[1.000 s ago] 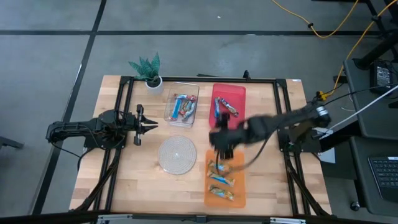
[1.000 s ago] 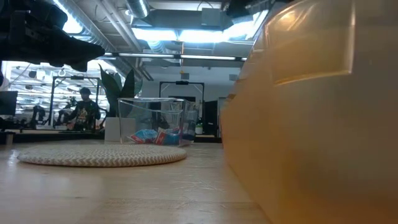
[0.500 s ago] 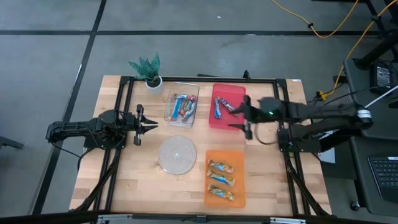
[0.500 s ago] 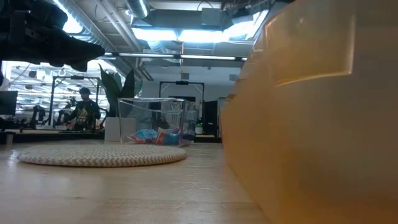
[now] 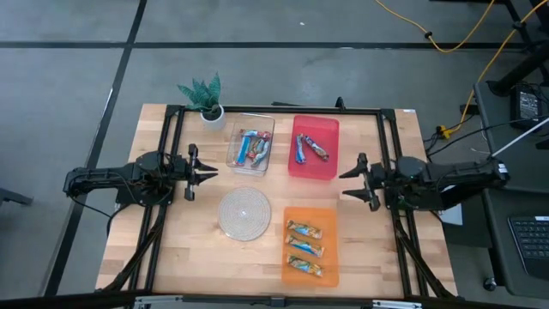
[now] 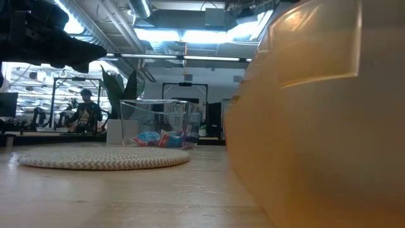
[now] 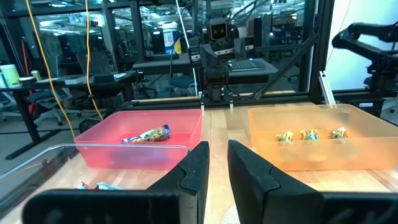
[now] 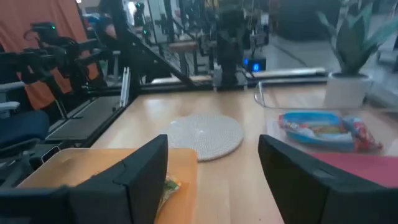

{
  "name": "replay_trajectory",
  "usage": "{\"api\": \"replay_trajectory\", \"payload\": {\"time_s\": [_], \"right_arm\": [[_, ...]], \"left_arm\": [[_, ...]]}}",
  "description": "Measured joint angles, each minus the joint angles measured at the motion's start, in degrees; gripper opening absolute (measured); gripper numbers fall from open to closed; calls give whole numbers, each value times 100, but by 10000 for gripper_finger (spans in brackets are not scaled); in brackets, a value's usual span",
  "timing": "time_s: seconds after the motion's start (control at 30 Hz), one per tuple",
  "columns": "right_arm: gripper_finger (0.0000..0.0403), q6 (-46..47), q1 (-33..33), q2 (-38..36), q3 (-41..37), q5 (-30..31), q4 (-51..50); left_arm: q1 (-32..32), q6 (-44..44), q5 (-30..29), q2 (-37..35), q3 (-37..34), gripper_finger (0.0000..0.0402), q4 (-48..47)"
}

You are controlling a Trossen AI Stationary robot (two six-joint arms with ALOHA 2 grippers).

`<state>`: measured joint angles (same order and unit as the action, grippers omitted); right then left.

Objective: Pick and place Granola Bars by type
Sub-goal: Return to Home Position

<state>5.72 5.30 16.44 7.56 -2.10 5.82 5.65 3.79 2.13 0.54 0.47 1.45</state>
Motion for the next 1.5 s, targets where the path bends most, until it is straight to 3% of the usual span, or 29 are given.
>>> {"api": "replay_trajectory", "payload": {"time_s": [0.33, 0.73, 1.5], "right_arm": [[252, -178, -6, -1621, -720, 0, -322], [242, -291, -487, -1624, -715, 105, -456], [241, -304, -489, -1621, -714, 93, -454]], "left_arm": [[2, -2, -2, -2, 0, 55, 0], [0, 0, -4, 2, 0, 55, 0], [1, -2, -10, 2, 0, 55, 1]]}}
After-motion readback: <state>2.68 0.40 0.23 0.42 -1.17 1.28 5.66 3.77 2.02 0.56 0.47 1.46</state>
